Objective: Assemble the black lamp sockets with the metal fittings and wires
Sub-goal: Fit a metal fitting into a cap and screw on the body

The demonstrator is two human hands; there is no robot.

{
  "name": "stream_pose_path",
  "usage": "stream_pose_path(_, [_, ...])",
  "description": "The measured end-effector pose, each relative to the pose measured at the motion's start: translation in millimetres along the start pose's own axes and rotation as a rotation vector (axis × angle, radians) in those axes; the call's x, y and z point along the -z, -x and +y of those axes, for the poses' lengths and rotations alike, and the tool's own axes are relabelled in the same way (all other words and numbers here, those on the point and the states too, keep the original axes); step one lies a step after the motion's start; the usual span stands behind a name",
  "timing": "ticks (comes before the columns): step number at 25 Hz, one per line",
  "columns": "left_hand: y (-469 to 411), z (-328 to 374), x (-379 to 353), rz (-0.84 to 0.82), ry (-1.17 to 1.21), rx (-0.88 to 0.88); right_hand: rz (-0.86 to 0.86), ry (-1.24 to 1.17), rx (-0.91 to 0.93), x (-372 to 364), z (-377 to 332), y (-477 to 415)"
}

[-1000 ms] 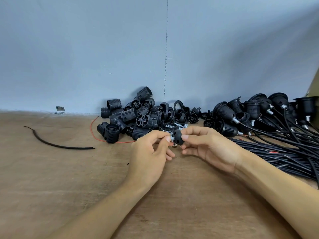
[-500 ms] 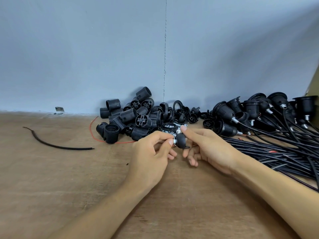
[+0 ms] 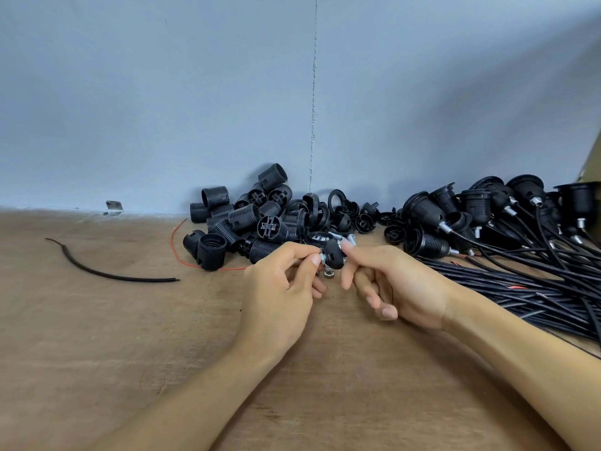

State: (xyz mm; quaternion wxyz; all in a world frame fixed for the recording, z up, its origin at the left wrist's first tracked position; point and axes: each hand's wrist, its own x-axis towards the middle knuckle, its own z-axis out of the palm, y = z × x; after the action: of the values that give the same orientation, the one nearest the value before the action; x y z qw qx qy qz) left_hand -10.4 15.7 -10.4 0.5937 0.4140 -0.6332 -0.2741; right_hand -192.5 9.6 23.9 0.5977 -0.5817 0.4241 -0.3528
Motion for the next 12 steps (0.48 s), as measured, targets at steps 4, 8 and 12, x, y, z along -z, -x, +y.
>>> stream_pose_path(4, [0.2,1.3,-0.6,-0.032,0.009,0.023,-0.064,-0.156,0.063,4.3,-2.8,0.6])
stream_pose_path(8, [1.1,1.9,-0.2,-0.069,0.034,0.046,-0.033,-0.110,0.115,6.1,-3.2,1.6])
stream_pose_path(12, [3.4,3.9,-1.4,-0.070,0.055,0.011,0.037,0.095,0.048,6.6,-1.7,2.0])
